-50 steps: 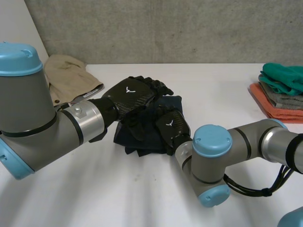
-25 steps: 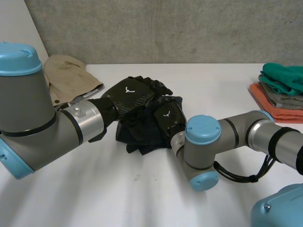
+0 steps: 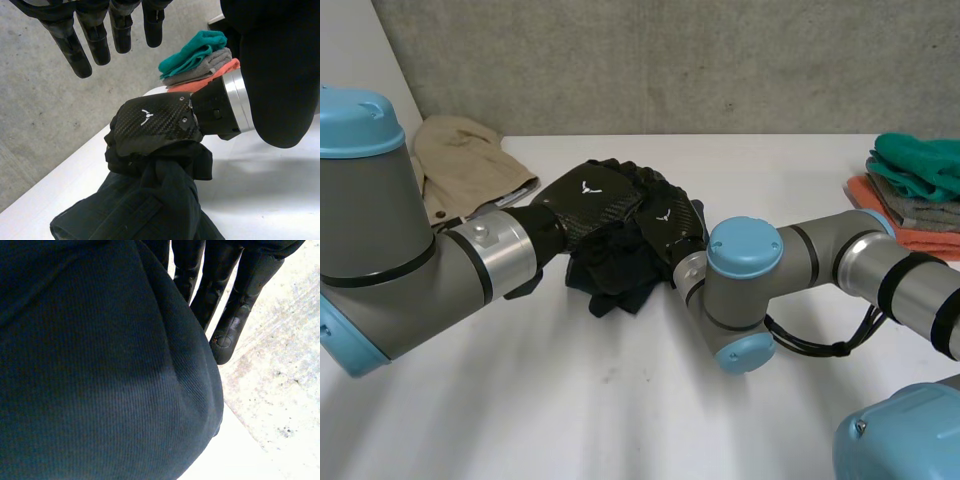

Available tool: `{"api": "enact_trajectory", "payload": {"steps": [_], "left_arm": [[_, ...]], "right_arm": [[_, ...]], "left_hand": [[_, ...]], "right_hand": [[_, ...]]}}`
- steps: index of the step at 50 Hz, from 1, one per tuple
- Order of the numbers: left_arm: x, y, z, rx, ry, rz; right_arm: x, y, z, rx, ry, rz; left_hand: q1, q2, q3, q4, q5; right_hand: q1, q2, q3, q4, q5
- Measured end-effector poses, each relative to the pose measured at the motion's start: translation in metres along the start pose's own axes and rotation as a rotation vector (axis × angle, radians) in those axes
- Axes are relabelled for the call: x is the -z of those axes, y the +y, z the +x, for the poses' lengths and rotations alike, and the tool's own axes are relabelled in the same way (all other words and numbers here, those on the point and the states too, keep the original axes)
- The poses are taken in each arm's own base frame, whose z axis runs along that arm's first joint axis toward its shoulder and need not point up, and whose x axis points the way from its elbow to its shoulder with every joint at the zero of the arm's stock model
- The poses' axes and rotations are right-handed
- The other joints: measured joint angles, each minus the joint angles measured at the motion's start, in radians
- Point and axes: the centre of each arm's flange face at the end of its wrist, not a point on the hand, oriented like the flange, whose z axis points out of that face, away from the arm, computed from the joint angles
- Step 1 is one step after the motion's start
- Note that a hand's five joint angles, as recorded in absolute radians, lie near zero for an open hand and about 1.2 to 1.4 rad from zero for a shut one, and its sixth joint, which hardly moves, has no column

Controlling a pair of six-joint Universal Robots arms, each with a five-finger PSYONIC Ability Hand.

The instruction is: Fold the laundry.

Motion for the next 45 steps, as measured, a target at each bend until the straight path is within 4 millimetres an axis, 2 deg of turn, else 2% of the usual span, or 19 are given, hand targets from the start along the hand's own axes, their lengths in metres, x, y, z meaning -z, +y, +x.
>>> {"api": "enact_trajectory", "payload": {"steps": [3,6,7,12,16,18,20,22,23,25,26,27,32,33,35,38,41,43,45], "left_arm": [[0.0,0.0,0.0,0.0,0.0,0.001],[0.001,-0.002,0.0,-0.002,-0.002,0.004],[0.001,-0.002,0.0,-0.002,-0.002,0.004],[0.004,-0.008,-0.004,-0.012,-0.016,0.022],[0.007,-0.014,-0.007,-0.017,-0.028,0.039],[0.009,-0.019,-0.008,-0.016,-0.036,0.053],[0.01,-0.021,-0.009,-0.013,-0.04,0.063],[0.011,-0.023,-0.01,-0.011,-0.042,0.068],[0.012,-0.025,-0.01,-0.007,-0.044,0.076],[0.012,-0.027,-0.01,-0.002,-0.046,0.085],[0.012,-0.027,-0.01,-0.002,-0.046,0.085],[0.012,-0.028,-0.01,0.001,-0.047,0.09],[0.012,-0.031,-0.01,0.002,-0.046,0.099],[0.012,-0.031,-0.01,0.002,-0.046,0.099],[0.012,-0.032,-0.009,0.0,-0.044,0.103],[0.012,-0.033,-0.008,-0.002,-0.041,0.105],[0.012,-0.032,-0.006,0.0,-0.037,0.101],[0.012,-0.031,-0.005,0.004,-0.033,0.097],[0.012,-0.028,-0.003,0.009,-0.029,0.09]], "right_arm": [[-0.001,0.002,0.006,-0.03,0.005,-0.005],[-0.004,0.003,0.03,-0.071,0.047,-0.013],[-0.004,0.003,0.03,-0.071,0.047,-0.013],[-0.008,-0.001,0.094,-0.103,0.144,0.017],[-0.01,-0.01,0.13,-0.125,0.183,0.082],[-0.01,-0.019,0.158,-0.158,0.207,0.148],[-0.009,-0.025,0.177,-0.183,0.225,0.191],[-0.009,-0.027,0.183,-0.19,0.232,0.203],[-0.007,-0.032,0.2,-0.209,0.25,0.238],[-0.003,-0.04,0.219,-0.226,0.275,0.274],[-0.003,-0.04,0.219,-0.226,0.275,0.274],[0.0,-0.046,0.234,-0.231,0.297,0.301],[0.007,-0.061,0.271,-0.219,0.366,0.37],[0.007,-0.061,0.271,-0.219,0.366,0.37],[0.011,-0.067,0.294,-0.214,0.41,0.41],[0.014,-0.066,0.308,-0.221,0.431,0.42],[0.016,-0.056,0.311,-0.245,0.42,0.386],[0.017,-0.049,0.307,-0.261,0.404,0.355],[0.02,-0.04,0.3,-0.282,0.38,0.307]], "left_hand": [[0.0,0.0,0.0,0.0,0.0],[0.0,0.0,0.0,0.0,-0.001],[0.0,0.0,0.0,0.0,-0.001],[0.0,0.0,0.0,0.0,0.0],[0.0,0.0,0.0,0.0,-0.001],[0.0,0.0,0.0,0.0,0.0],[0.0,0.0,0.0,0.0,0.0],[0.001,0.0,0.0,0.0,0.0],[0.001,0.0,0.0,0.0,0.0],[0.001,0.0,0.0,0.0,-0.001],[0.001,0.0,0.0,0.0,-0.001],[0.001,0.0,0.0,0.0,0.0],[0.001,0.0,0.0,0.0,-0.001],[0.001,0.0,0.0,0.0,-0.001],[0.001,0.0,0.0,0.0,0.0],[0.001,0.0,0.0,0.0,0.0],[0.001,0.0,0.0,0.0,-0.001],[0.001,0.0,0.0,0.0,-0.001],[0.001,0.0,0.0,0.0,0.0]], "right_hand": [[0.0,0.0,0.0,0.0,0.0],[0.019,0.002,0.0,0.0,0.0],[0.019,0.002,0.0,0.0,0.0],[0.059,0.007,0.0,0.004,0.0],[0.063,0.007,0.0,0.005,0.0],[0.063,0.007,0.0,0.005,0.0],[0.069,0.007,0.0,0.005,0.0],[0.077,0.007,0.0,0.005,0.0],[0.114,0.007,0.0,0.005,0.0],[0.125,0.007,0.001,0.005,0.0],[0.125,0.007,0.001,0.005,0.0],[0.125,0.007,0.009,0.005,0.0],[0.125,0.007,0.01,0.005,0.0],[0.125,0.007,0.01,0.005,0.0],[0.125,0.007,0.01,0.005,0.0],[0.125,0.007,0.01,0.005,0.0],[0.112,-0.009,-0.008,-0.01,0.02],[-0.069,-0.212,-0.215,-0.208,0.233],[-0.26,-0.408,-0.407,-0.419,0.188]]}}
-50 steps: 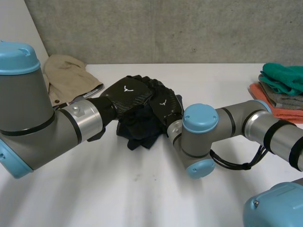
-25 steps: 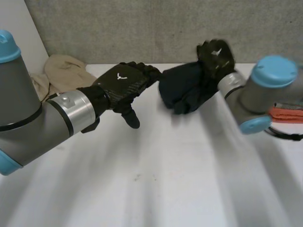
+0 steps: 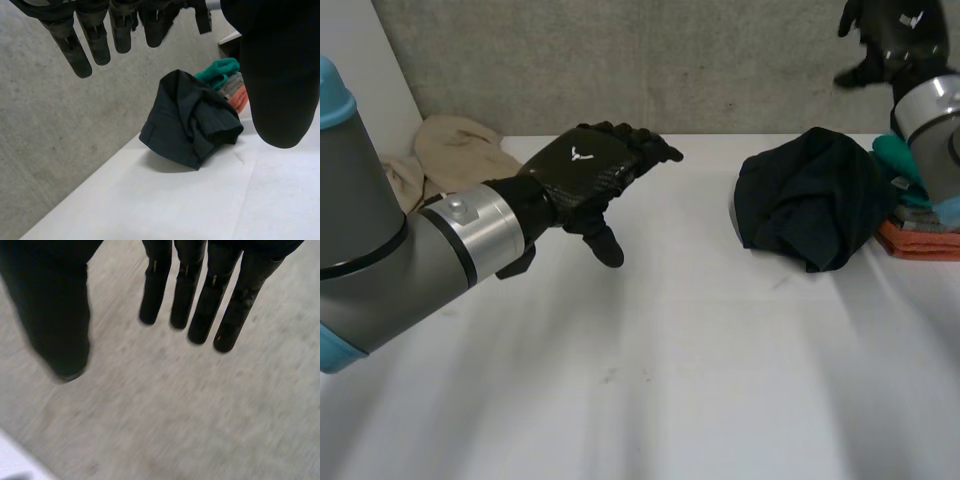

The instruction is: Fold the laundry.

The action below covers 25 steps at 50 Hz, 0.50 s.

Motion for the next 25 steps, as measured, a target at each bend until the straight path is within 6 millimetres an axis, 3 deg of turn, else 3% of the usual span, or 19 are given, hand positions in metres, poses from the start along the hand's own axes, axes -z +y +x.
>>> {"api": "enact_trajectory", "payload": {"steps": [1,3,5,14,20,21,25], "left_arm": [[0.0,0.001,0.0,0.001,0.001,-0.002],[0.001,0.005,0.003,0.011,0.006,-0.015],[0.002,0.01,0.005,0.021,0.011,-0.03],[0.003,0.022,0.008,0.036,0.016,-0.052],[0.002,0.025,0.008,0.037,0.014,-0.053],[0.002,0.025,0.008,0.038,0.014,-0.054],[0.002,0.027,0.007,0.039,0.013,-0.057]], "right_arm": [[0.002,0.002,-0.001,-0.003,-0.003,-0.014],[0.012,0.012,-0.005,-0.014,-0.017,-0.081],[0.027,0.021,-0.011,-0.016,-0.033,-0.169],[0.069,0.028,-0.027,0.14,-0.082,-0.377],[0.074,0.023,-0.034,0.296,-0.124,-0.368],[0.072,0.02,-0.042,0.423,-0.163,-0.333],[0.067,0.02,-0.058,0.601,-0.216,-0.284]], "left_hand": [[0.0,0.0,0.0,0.0,0.0],[0.0,0.0,0.0,0.0,0.0],[0.0,0.0,0.0,0.0,0.0],[0.0,0.0,0.0,0.0,0.0],[0.0,0.0,0.0,0.0,0.0],[0.0,0.0,0.0,0.0,0.0],[0.0,0.0,0.0,0.0,0.0]], "right_hand": [[0.0,0.0,0.0,0.0,0.0],[-0.232,-0.263,-0.267,-0.267,-0.185],[-0.351,-0.382,-0.405,-0.401,-0.306],[-0.479,-0.526,-0.547,-0.526,-0.427],[-0.479,-0.526,-0.547,-0.526,-0.427],[-0.479,-0.526,-0.547,-0.526,-0.427],[-0.479,-0.526,-0.547,-0.526,-0.427]]}}
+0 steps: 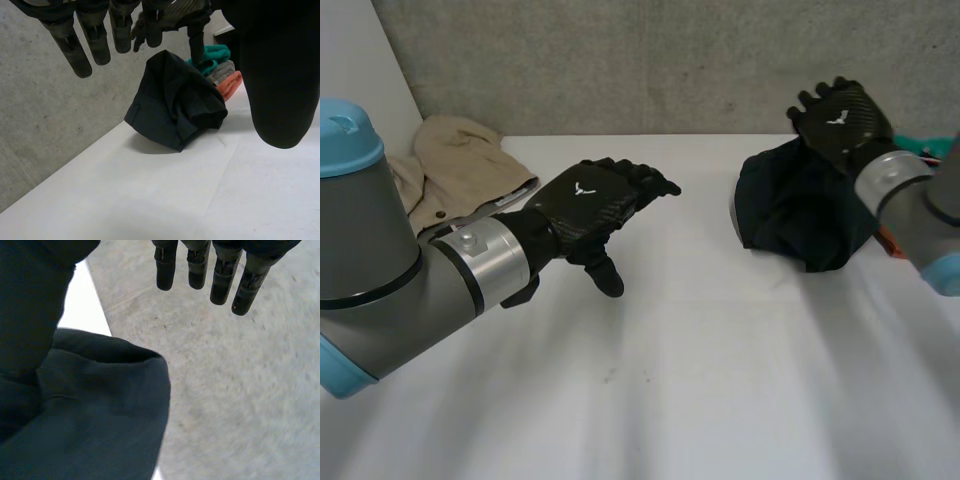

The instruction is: Fold the laundry.

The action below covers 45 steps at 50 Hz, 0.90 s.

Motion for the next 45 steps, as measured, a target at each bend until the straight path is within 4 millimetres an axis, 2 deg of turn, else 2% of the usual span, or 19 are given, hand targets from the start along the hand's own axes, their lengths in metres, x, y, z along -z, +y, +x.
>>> {"api": "enact_trajectory", "payload": {"steps": [3,6,12,18,22,24,26,28,30,33,37,39,41,42,44,45], "left_arm": [[0.0,0.001,-0.001,0.002,-0.003,-0.003],[0.0,0.001,-0.002,0.002,-0.005,-0.003],[0.0,0.001,-0.004,0.003,-0.009,-0.004],[0.0,0.002,-0.006,0.004,-0.015,-0.006],[0.0,0.002,-0.008,0.005,-0.02,-0.006],[0.0,0.003,-0.011,0.005,-0.026,-0.007],[0.0,0.003,-0.012,0.006,-0.03,-0.007],[0.0,0.003,-0.013,0.006,-0.032,-0.007],[0.0,0.003,-0.013,0.006,-0.033,-0.006],[0.001,0.002,-0.014,0.005,-0.034,-0.005],[0.001,0.001,-0.014,0.003,-0.036,-0.001],[0.002,0.0,-0.014,0.002,-0.037,0.0],[0.002,-0.001,-0.014,0.001,-0.038,0.003],[0.002,-0.001,-0.014,0.0,-0.038,0.003],[0.003,-0.002,-0.014,-0.001,-0.04,0.006],[0.003,-0.003,-0.014,-0.002,-0.04,0.007]], "right_arm": [[-0.012,-0.004,-0.015,0.17,-0.011,0.021],[-0.023,-0.001,-0.027,0.263,-0.027,0.021],[-0.045,0.025,-0.056,0.364,-0.087,-0.029],[-0.062,0.05,-0.069,0.431,-0.079,-0.086],[-0.067,0.056,-0.07,0.446,-0.067,-0.096],[-0.072,0.059,-0.071,0.454,-0.057,-0.097],[-0.074,0.058,-0.07,0.453,-0.05,-0.089],[-0.074,0.055,-0.069,0.447,-0.046,-0.08],[-0.074,0.054,-0.068,0.445,-0.045,-0.078],[-0.074,0.029,-0.049,0.374,0.007,-0.025],[-0.071,-0.009,-0.013,0.228,0.112,0.079],[-0.07,-0.013,-0.009,0.21,0.125,0.092],[-0.061,-0.054,0.033,0.036,0.244,0.245],[-0.06,-0.058,0.037,0.019,0.256,0.261],[-0.051,-0.076,0.06,-0.077,0.311,0.357],[-0.049,-0.078,0.063,-0.089,0.316,0.369]], "left_hand": [[0.0,0.0,0.0,0.0,0.0],[0.0,0.0,0.0,0.0,0.0],[0.0,0.0,0.0,0.0,0.0],[0.0,0.0,0.0,0.0,0.0],[0.0,0.0,0.0,0.0,0.0],[0.0,0.0,0.0,0.0,0.0],[0.0,0.0,0.0,0.0,0.0],[0.0,0.0,0.0,0.0,0.0],[0.0,0.0,0.0,0.0,0.0],[0.0,0.0,0.0,0.0,0.0],[0.0,0.0,0.0,0.0,0.0],[0.0,0.0,0.0,0.0,0.0],[0.0,0.0,0.0,0.0,0.0],[0.0,0.0,0.0,0.0,0.0],[0.0,0.0,0.0,0.0,0.0],[0.0,0.0,0.0,0.0,0.0]], "right_hand": [[0.0,0.0,0.0,0.0,0.0],[0.0,0.0,0.0,0.0,0.0],[0.0,0.0,0.0,0.0,0.0],[0.0,0.0,0.0,0.0,0.0],[0.0,0.0,0.0,0.0,0.0],[0.202,0.195,0.204,0.187,0.176],[0.633,0.7,0.695,0.674,0.626],[0.753,0.867,0.863,0.843,0.803],[0.798,0.919,0.909,0.891,0.853],[0.826,0.947,0.948,0.939,0.891],[0.839,0.947,0.948,0.942,0.891],[0.839,0.947,0.948,0.942,0.891],[0.839,0.947,0.961,0.949,0.891],[0.839,0.947,0.961,0.949,0.891],[0.839,0.947,0.962,0.95,0.891],[0.839,0.947,0.962,0.95,0.895]]}}
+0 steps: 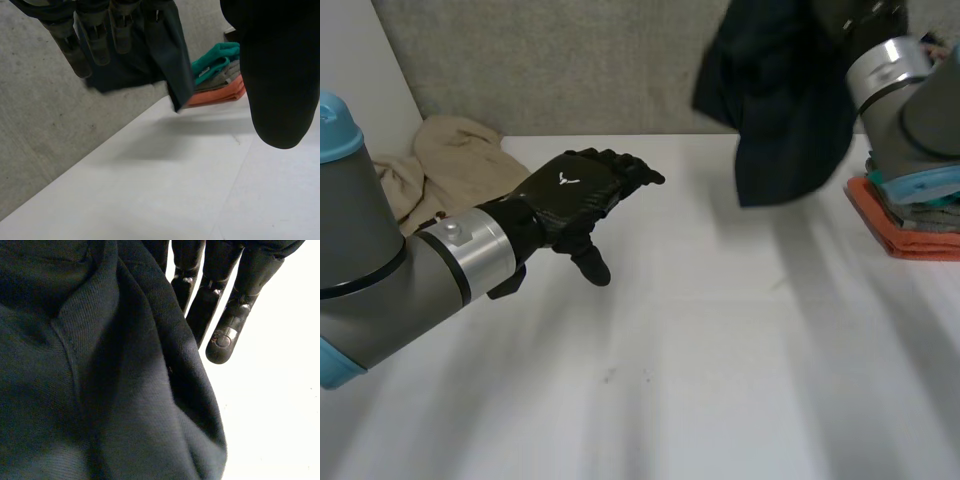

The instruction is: Fold the laundry.

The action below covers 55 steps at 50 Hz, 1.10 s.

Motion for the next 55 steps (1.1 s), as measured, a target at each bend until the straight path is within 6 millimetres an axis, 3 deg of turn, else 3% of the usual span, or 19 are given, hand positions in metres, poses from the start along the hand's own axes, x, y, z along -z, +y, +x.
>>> {"api": "enact_trajectory", "payload": {"steps": [4,8,9,11,13,14,16,22,26,36,37,39,40,44,48,55], "left_arm": [[0.002,-0.003,0.0,-0.004,-0.003,0.008],[0.004,-0.006,0.0,-0.008,-0.005,0.016],[0.004,-0.007,0.001,-0.009,-0.005,0.018],[0.005,-0.008,0.001,-0.01,-0.005,0.019],[0.006,-0.008,0.001,-0.011,-0.005,0.021],[0.006,-0.008,0.002,-0.011,-0.005,0.021],[0.007,-0.008,0.002,-0.011,-0.005,0.022],[0.007,-0.007,0.002,-0.01,-0.004,0.018],[0.008,-0.006,0.004,-0.008,-0.001,0.015],[0.008,-0.007,0.008,-0.008,0.008,0.016],[0.008,-0.007,0.009,-0.007,0.009,0.016],[0.008,-0.007,0.01,-0.005,0.012,0.016],[0.008,-0.007,0.011,-0.004,0.013,0.017],[0.005,-0.008,0.015,-0.002,0.01,0.032],[-0.001,-0.011,0.017,0.001,-0.021,0.065],[-0.02,-0.011,0.029,0.015,-0.072,0.114]], "right_arm": [[0.007,-0.012,0.012,-0.099,0.006,0.056],[0.031,0.002,-0.004,-0.159,-0.086,0.005],[0.049,0.015,-0.018,-0.184,-0.145,-0.047],[0.064,0.026,-0.029,-0.203,-0.193,-0.095],[0.097,0.046,-0.05,-0.239,-0.277,-0.192],[0.101,0.048,-0.052,-0.243,-0.285,-0.202],[0.133,0.065,-0.069,-0.274,-0.352,-0.285],[0.194,0.084,-0.096,-0.304,-0.461,-0.389],[0.22,0.084,-0.105,-0.293,-0.507,-0.419],[0.236,0.052,-0.097,-0.287,-0.565,-0.387],[0.236,0.049,-0.095,-0.288,-0.569,-0.388],[0.236,0.041,-0.091,-0.29,-0.576,-0.395],[0.236,0.039,-0.089,-0.289,-0.575,-0.398],[0.227,0.028,-0.065,-0.269,-0.518,-0.439],[0.214,0.03,-0.039,-0.231,-0.419,-0.478],[0.199,0.031,-0.008,-0.235,-0.269,-0.538]], "left_hand": [[0.0,0.0,0.0,0.0,0.0],[0.0,0.0,0.0,0.0,0.0],[0.0,0.0,0.0,0.0,0.0],[0.0,0.0,0.0,0.0,0.0],[0.0,0.0,0.0,0.0,0.0],[0.0,0.0,0.0,0.0,0.0],[0.0,0.0,0.0,0.0,0.0],[0.0,0.0,0.0,0.0,0.0],[0.0,0.0,0.0,0.0,0.0],[0.0,0.0,0.0,0.0,0.0],[0.0,0.0,0.0,0.0,0.0],[0.0,0.0,0.0,0.0,0.0],[0.0,0.0,0.0,0.0,0.0],[0.0,0.0,0.0,0.0,0.0],[0.0,0.0,0.0,0.0,0.0],[0.0,0.0,0.0,0.0,0.0]], "right_hand": [[0.0,0.0,0.0,0.0,0.01],[0.0,0.0,0.0,0.0,0.014],[0.0,0.0,0.0,0.0,0.018],[0.0,0.0,0.002,0.0,0.018],[0.0,0.0,0.004,0.0,0.018],[0.0,0.0,0.004,0.0,0.018],[0.0,0.0,0.004,0.0,0.018],[0.004,0.0,0.01,0.0,0.02],[0.004,0.0,0.012,0.005,0.02],[-0.048,-0.072,-0.045,-0.057,-0.031],[-0.285,-0.329,-0.292,-0.304,-0.264],[-0.507,-0.593,-0.57,-0.58,-0.533],[-0.507,-0.593,-0.57,-0.58,-0.533],[-0.725,-0.815,-0.835,-0.844,-0.789],[-0.829,-0.941,-0.947,-0.946,-0.887],[-0.839,-0.948,-0.963,-0.949,-0.895]]}}
